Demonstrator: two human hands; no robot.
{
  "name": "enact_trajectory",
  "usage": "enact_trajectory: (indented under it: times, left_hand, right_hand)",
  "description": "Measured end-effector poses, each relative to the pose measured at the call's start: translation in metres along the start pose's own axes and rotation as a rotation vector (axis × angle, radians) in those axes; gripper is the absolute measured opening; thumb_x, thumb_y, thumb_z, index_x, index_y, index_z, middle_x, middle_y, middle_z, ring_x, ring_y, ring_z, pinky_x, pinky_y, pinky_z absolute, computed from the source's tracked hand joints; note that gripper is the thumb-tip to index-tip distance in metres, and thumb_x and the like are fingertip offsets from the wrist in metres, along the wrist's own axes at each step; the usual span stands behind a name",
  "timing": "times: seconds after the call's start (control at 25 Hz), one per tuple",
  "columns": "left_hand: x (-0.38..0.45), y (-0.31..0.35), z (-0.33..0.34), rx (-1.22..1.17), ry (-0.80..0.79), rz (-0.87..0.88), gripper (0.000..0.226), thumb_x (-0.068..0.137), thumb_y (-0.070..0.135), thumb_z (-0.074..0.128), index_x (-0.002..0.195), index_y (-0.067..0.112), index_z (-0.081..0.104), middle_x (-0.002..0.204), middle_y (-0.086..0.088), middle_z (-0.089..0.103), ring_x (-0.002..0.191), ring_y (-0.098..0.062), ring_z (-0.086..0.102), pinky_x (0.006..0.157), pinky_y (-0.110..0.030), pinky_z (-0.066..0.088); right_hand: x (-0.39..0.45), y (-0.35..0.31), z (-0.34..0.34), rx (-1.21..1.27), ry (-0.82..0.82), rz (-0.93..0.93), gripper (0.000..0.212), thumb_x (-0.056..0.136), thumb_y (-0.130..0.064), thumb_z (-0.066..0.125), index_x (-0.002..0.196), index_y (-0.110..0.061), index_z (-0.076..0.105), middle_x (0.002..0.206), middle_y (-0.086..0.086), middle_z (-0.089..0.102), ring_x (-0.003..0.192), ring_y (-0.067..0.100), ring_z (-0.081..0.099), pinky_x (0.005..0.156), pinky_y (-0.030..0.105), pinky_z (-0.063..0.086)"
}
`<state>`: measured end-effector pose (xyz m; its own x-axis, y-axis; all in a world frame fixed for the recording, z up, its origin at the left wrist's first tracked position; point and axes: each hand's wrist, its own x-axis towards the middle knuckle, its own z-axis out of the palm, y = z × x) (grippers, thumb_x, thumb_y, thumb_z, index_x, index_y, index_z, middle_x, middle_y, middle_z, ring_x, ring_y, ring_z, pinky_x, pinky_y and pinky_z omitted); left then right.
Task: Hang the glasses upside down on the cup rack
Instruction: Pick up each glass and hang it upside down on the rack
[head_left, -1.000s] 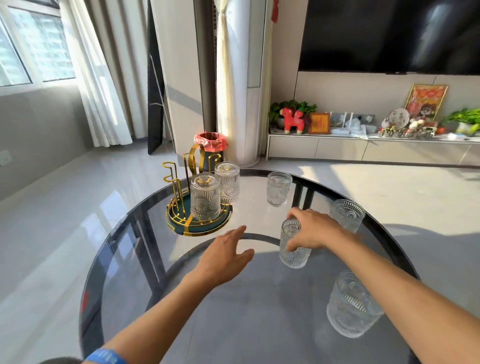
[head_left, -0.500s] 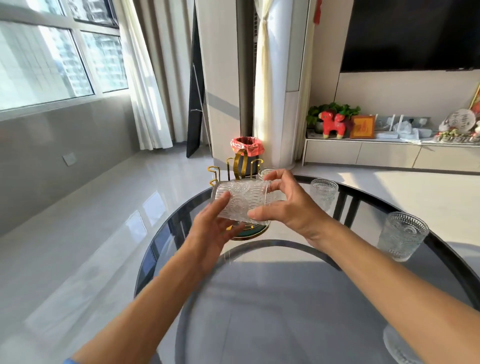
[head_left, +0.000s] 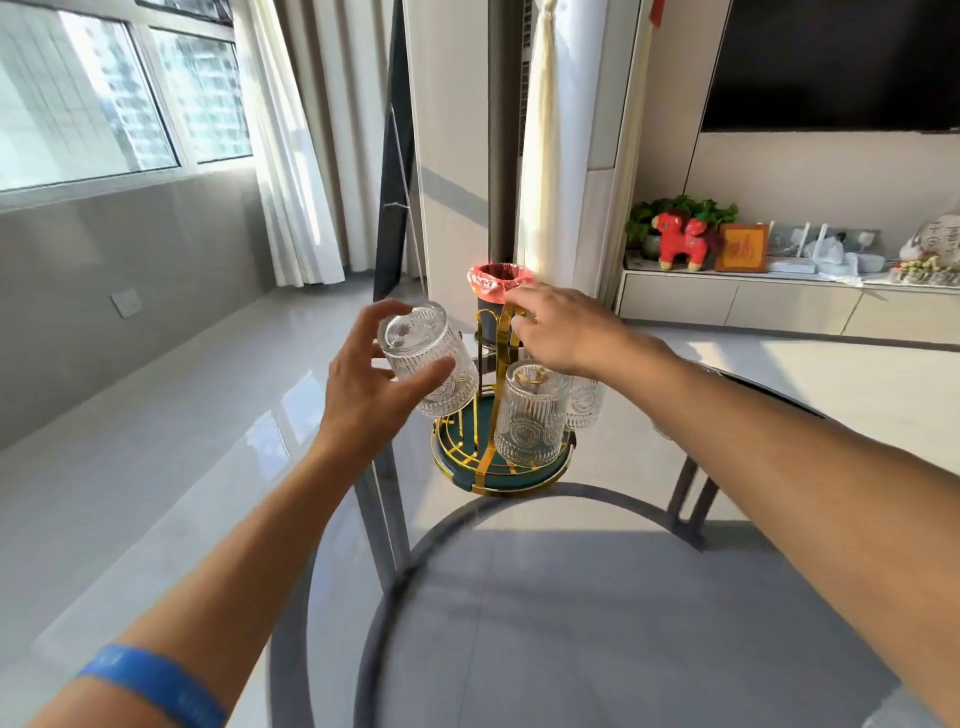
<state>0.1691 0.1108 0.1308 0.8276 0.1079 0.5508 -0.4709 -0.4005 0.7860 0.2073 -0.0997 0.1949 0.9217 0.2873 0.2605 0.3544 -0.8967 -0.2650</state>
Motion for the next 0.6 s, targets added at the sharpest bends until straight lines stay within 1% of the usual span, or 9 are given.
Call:
enact_trajectory:
  times: [0.08, 0.12, 0.2, 0.24, 0.28, 0.36, 0.44, 0.52, 0.6]
  left_hand:
    - [0.002, -0.009, 0.005, 0.165, -0.063, 0.087, 0.061, 0.067, 0.047, 0.081, 0.119, 0.033, 0.052, 0.121, -0.001, 0.065, 0.104, -0.021, 0.063, 0.075, -0.039, 0.06]
    - [0.002, -0.014, 0.009, 0.241, -0.101, 0.132, 0.061, 0.069, 0.046, 0.08, 0.121, 0.032, 0.051, 0.122, -0.002, 0.065, 0.105, -0.023, 0.061, 0.078, -0.043, 0.058]
    - [0.003, -0.021, 0.014, 0.348, -0.162, 0.18, 0.06, 0.071, 0.044, 0.08, 0.122, 0.03, 0.051, 0.124, -0.004, 0.064, 0.106, -0.026, 0.059, 0.082, -0.048, 0.055]
    - [0.004, -0.024, 0.016, 0.383, -0.179, 0.183, 0.06, 0.072, 0.045, 0.079, 0.123, 0.031, 0.052, 0.123, -0.004, 0.064, 0.106, -0.027, 0.058, 0.083, -0.049, 0.055]
    - [0.003, -0.026, 0.019, 0.412, -0.188, 0.178, 0.06, 0.071, 0.046, 0.079, 0.123, 0.031, 0.052, 0.122, -0.005, 0.065, 0.105, -0.027, 0.058, 0.083, -0.047, 0.054]
    - [0.006, -0.026, 0.022, 0.468, -0.222, 0.134, 0.058, 0.07, 0.049, 0.079, 0.12, 0.034, 0.054, 0.117, -0.005, 0.068, 0.101, -0.028, 0.061, 0.081, -0.043, 0.054]
    - [0.011, -0.026, 0.023, 0.52, -0.284, 0.052, 0.055, 0.069, 0.052, 0.078, 0.117, 0.036, 0.055, 0.111, -0.006, 0.071, 0.095, -0.03, 0.064, 0.077, -0.041, 0.054]
    - [0.017, -0.023, 0.023, 0.558, -0.308, -0.004, 0.054, 0.069, 0.053, 0.077, 0.115, 0.036, 0.055, 0.112, -0.006, 0.071, 0.096, -0.031, 0.064, 0.076, -0.041, 0.054]
    - [0.017, -0.02, 0.024, 0.586, -0.332, -0.043, 0.056, 0.07, 0.053, 0.076, 0.118, 0.035, 0.053, 0.121, -0.006, 0.066, 0.104, -0.03, 0.06, 0.08, -0.041, 0.051]
  right_hand:
    - [0.001, 0.003, 0.008, -0.047, 0.04, -0.019, 0.036, 0.096, -0.021, 0.035, 0.122, -0.018, 0.06, 0.13, 0.004, 0.059, 0.105, 0.025, 0.055, 0.083, 0.039, 0.045]
    - [0.0, 0.004, 0.011, -0.08, 0.071, -0.034, 0.035, 0.094, -0.018, 0.036, 0.119, -0.017, 0.061, 0.127, 0.003, 0.06, 0.104, 0.027, 0.056, 0.084, 0.041, 0.047]
    - [-0.001, 0.002, 0.016, -0.181, 0.102, -0.074, 0.036, 0.089, -0.013, 0.04, 0.12, -0.016, 0.059, 0.133, 0.001, 0.056, 0.108, 0.03, 0.052, 0.085, 0.043, 0.045]
    - [0.0, 0.001, 0.017, -0.221, 0.102, -0.084, 0.037, 0.086, -0.011, 0.042, 0.12, -0.016, 0.057, 0.135, 0.001, 0.055, 0.108, 0.031, 0.051, 0.082, 0.041, 0.042]
    - [0.0, 0.001, 0.017, -0.223, 0.099, -0.084, 0.036, 0.085, -0.009, 0.043, 0.118, -0.016, 0.056, 0.132, 0.001, 0.056, 0.103, 0.031, 0.052, 0.075, 0.038, 0.039]
    - [0.0, 0.0, 0.014, -0.154, 0.09, -0.046, 0.032, 0.084, -0.007, 0.043, 0.112, -0.02, 0.053, 0.116, 0.004, 0.063, 0.085, 0.029, 0.053, 0.066, 0.035, 0.034]
    - [-0.002, 0.001, 0.015, -0.119, 0.089, -0.007, 0.033, 0.086, -0.008, 0.042, 0.114, -0.022, 0.052, 0.109, 0.005, 0.064, 0.076, 0.026, 0.05, 0.063, 0.034, 0.032]
    - [-0.002, 0.001, 0.018, -0.106, 0.097, 0.013, 0.037, 0.087, -0.009, 0.042, 0.12, -0.023, 0.05, 0.114, 0.005, 0.064, 0.077, 0.026, 0.05, 0.064, 0.034, 0.034]
    - [-0.004, 0.001, 0.023, -0.098, 0.09, 0.012, 0.041, 0.089, -0.012, 0.039, 0.128, -0.024, 0.045, 0.129, 0.003, 0.059, 0.087, 0.028, 0.055, 0.067, 0.037, 0.038]
